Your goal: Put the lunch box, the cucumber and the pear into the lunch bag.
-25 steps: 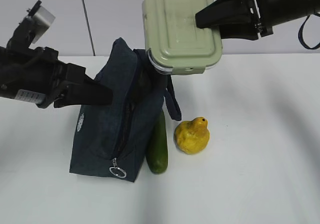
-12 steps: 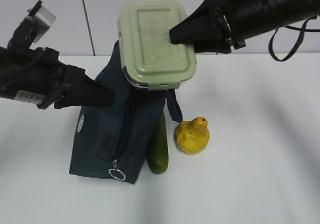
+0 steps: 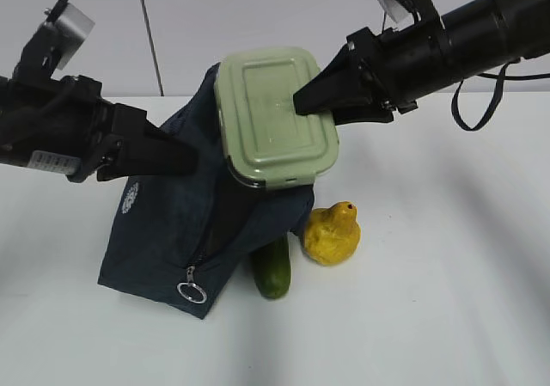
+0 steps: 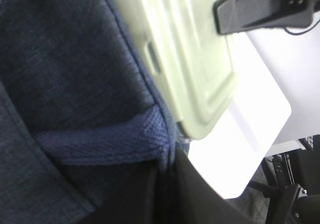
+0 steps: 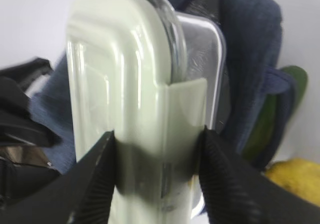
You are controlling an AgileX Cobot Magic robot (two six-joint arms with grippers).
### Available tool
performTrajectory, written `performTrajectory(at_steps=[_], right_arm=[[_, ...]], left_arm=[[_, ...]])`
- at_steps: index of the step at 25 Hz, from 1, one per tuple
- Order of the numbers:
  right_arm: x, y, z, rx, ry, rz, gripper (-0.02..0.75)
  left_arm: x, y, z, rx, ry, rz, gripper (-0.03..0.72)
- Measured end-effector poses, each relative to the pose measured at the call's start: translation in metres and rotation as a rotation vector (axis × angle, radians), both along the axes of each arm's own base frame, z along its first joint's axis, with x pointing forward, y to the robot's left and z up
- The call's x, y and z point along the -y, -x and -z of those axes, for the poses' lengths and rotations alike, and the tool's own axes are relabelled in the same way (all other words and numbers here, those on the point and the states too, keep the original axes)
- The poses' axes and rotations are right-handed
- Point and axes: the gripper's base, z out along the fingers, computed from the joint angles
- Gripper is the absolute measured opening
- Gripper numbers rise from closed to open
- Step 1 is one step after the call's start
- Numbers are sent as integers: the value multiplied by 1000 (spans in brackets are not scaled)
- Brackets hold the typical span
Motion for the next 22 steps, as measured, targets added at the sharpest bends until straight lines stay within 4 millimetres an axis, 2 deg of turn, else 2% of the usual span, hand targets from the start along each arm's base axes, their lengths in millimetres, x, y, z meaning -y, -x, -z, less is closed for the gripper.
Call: performTrajectory(at_steps=[8,22], right_arm=[[7,4,12,-7,152,-52,370],[11,12,21,-58,239,-153,370]], left_arm=[[0,-2,-1,7,4,-20,1],[0,-3,-1,8,14,-38,1]])
